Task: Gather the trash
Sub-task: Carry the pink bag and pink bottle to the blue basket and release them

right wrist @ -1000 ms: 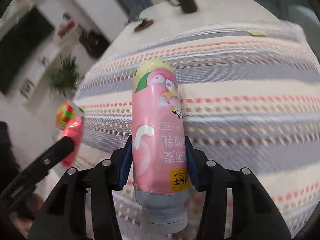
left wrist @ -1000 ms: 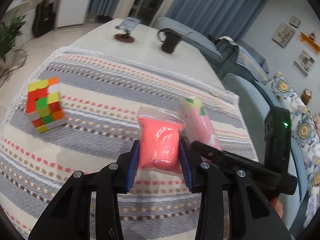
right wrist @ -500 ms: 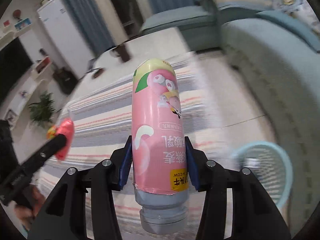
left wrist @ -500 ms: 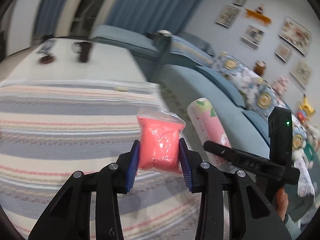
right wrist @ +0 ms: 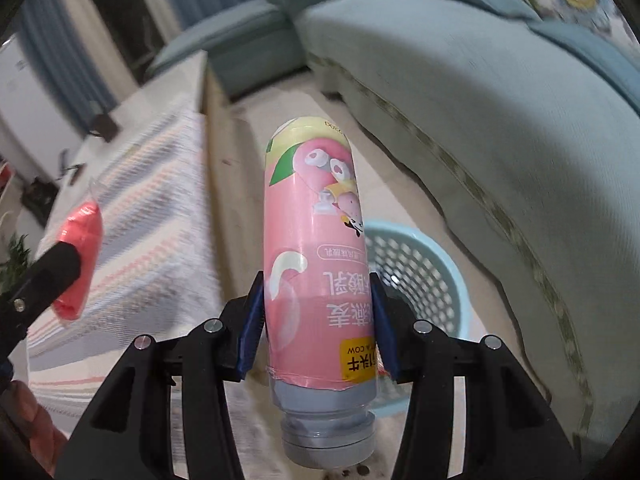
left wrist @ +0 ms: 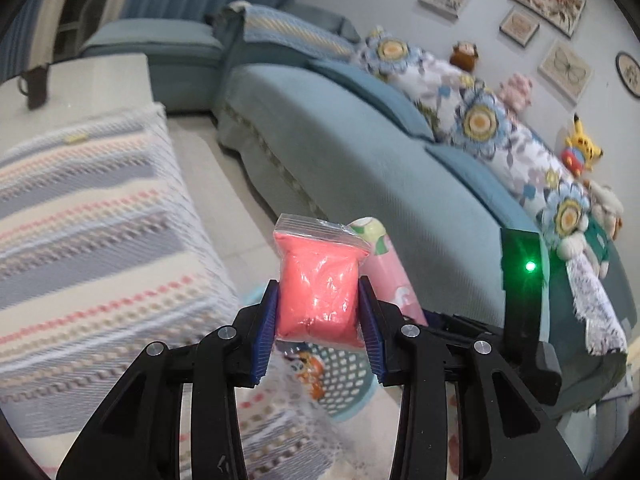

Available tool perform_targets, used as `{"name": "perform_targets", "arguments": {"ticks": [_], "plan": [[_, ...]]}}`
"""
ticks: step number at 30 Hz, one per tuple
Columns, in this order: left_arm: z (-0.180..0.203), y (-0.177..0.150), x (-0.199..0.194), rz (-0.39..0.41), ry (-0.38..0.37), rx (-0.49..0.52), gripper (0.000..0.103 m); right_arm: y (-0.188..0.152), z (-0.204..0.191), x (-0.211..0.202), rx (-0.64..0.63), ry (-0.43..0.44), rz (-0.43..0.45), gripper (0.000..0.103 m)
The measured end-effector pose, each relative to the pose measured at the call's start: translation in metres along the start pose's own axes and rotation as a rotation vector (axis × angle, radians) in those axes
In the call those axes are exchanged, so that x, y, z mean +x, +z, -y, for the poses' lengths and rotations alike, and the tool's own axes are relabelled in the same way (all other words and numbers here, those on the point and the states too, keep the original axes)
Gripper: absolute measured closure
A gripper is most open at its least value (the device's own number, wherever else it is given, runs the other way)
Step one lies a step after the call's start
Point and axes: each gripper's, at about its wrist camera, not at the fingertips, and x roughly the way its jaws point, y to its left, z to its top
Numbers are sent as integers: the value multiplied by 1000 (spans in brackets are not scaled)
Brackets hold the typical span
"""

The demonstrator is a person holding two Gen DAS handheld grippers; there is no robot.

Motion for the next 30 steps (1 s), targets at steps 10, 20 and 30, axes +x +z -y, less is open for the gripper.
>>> {"name": "perform_targets", "arguments": {"ticks": [10,20,30], "plan": [[7,-17,44,-54,6,16,46,-9,45,38,176,16,-66,48],[0,-25,-17,-1,47,10,39,-9,13,-11,130,20,5,48],[36,-40,-136,196,122,59,21,-41,-54,-119,54,-67,234,44]]}}
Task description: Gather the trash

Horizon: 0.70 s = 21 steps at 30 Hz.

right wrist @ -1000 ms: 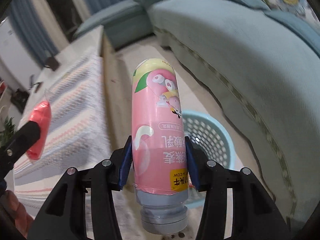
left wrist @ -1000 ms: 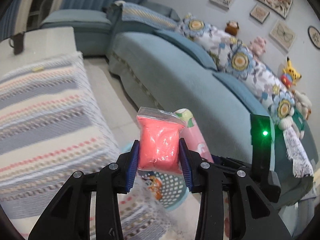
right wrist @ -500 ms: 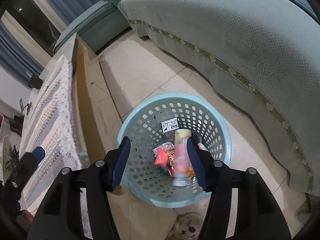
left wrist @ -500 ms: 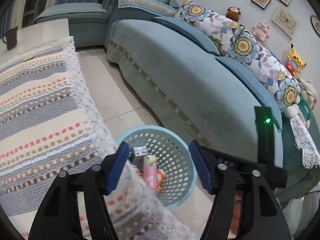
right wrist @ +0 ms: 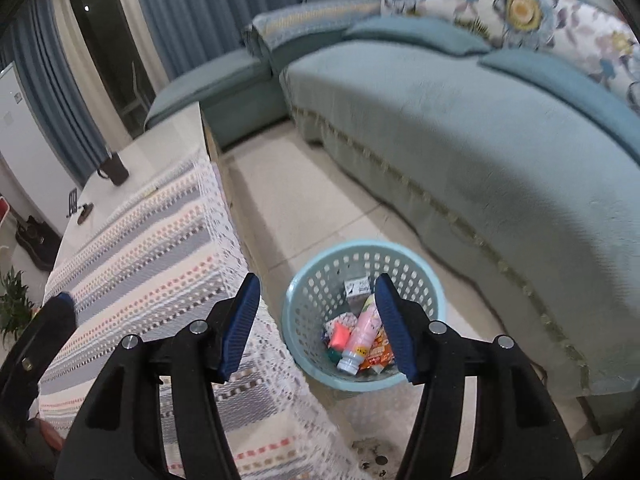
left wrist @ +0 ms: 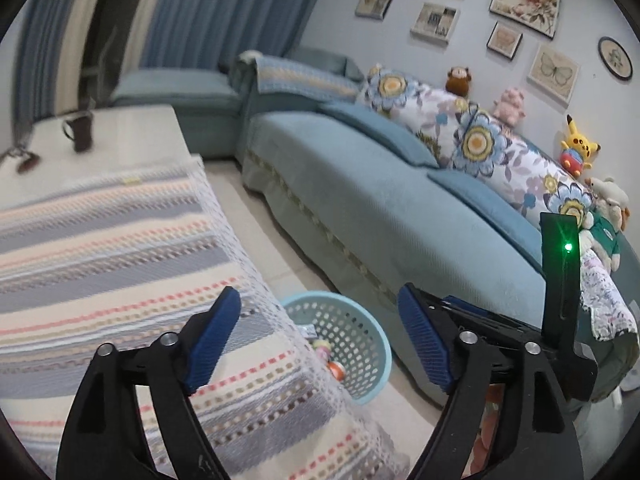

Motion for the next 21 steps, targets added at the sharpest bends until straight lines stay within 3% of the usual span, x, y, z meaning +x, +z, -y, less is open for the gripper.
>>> {"name": "perform_targets", "arguments": {"ticks": [3,5,7,12,21], "plan": [[3,-10,-31,41,33,10,18,-15,-7,-29,-10,-94,136,40],[2,-23,-49,65,64,24,16,-34,-10,-49,-17,-166,278,35],[-1,-43,-66,99,116,30,14,-50,-13,-59,-29,-185,347,32],[-11,-77,-89,149,180,40,14,-61,-29,-66,-75,-160,366,31],[-4,-55,-107,226,253,108,12,-79,-46,-68,-123,-172,335,28]]}}
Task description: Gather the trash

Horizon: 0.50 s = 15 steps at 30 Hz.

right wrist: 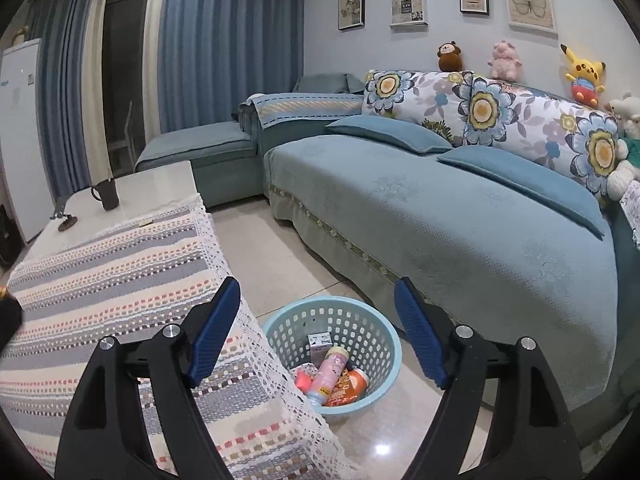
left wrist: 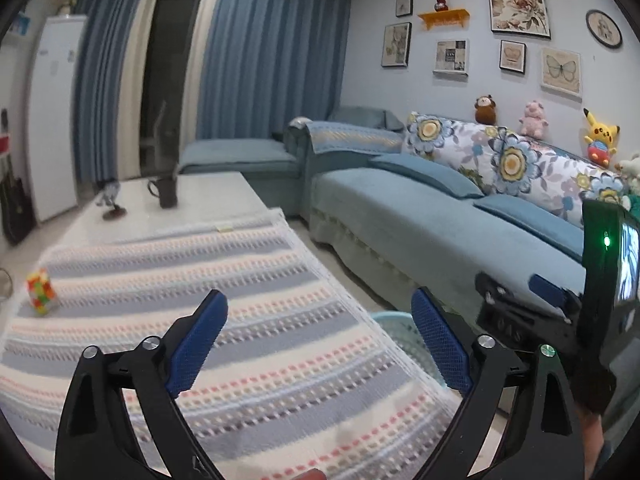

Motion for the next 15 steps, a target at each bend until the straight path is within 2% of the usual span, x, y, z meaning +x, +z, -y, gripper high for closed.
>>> {"name": "perform_targets", "arguments": {"ticks": [5,9,15], "plan": [[-4,-3,6,-15,37,-9,11,-2,2,3,10,9,-21,27],[-4,-7,13,-43,71,-2,12,-5,-2,10,-15,-17,-45,27],[-3,-10,18,-58,74,5,11,-5,-6,9,-25,-9,-41,27]]}}
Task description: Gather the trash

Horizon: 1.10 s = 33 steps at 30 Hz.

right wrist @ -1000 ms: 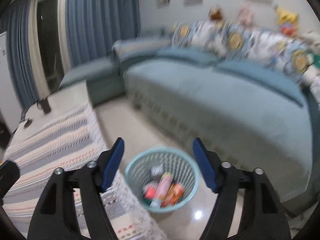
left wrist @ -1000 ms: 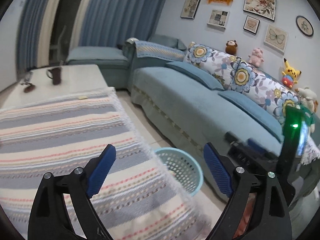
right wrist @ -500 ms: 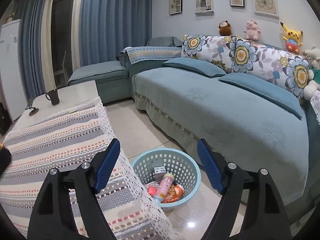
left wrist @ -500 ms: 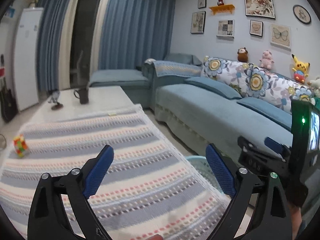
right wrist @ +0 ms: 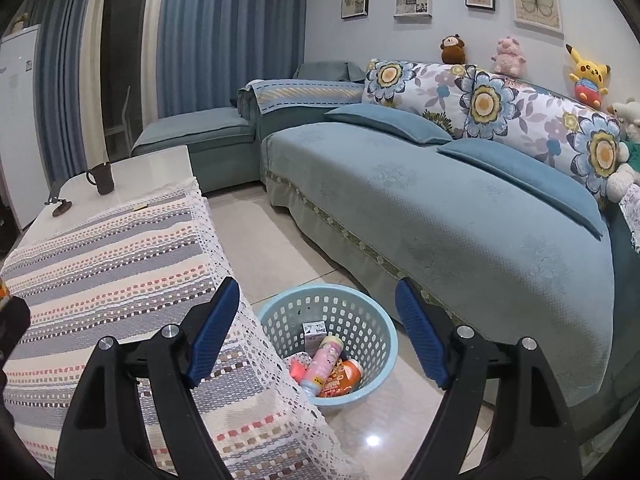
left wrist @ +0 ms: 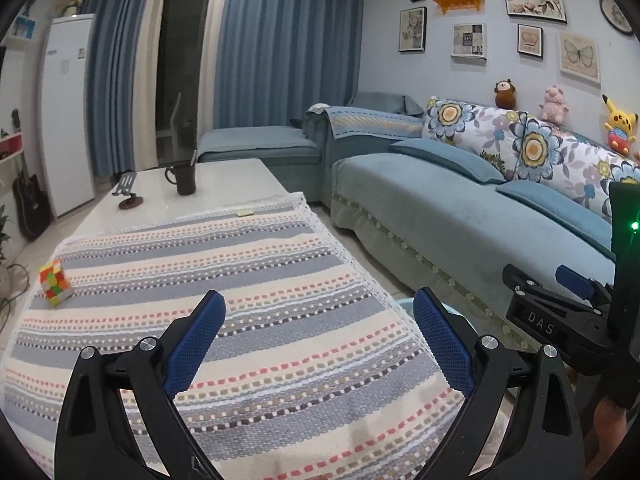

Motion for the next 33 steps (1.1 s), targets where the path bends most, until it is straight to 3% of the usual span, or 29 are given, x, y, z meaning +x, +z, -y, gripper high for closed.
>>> {"name": "perform_targets", "arguments": {"ticks": [33], "plan": [[-8,-2,4,10,13,-27,9,5,-8,-19,-25,8,78,23]]}}
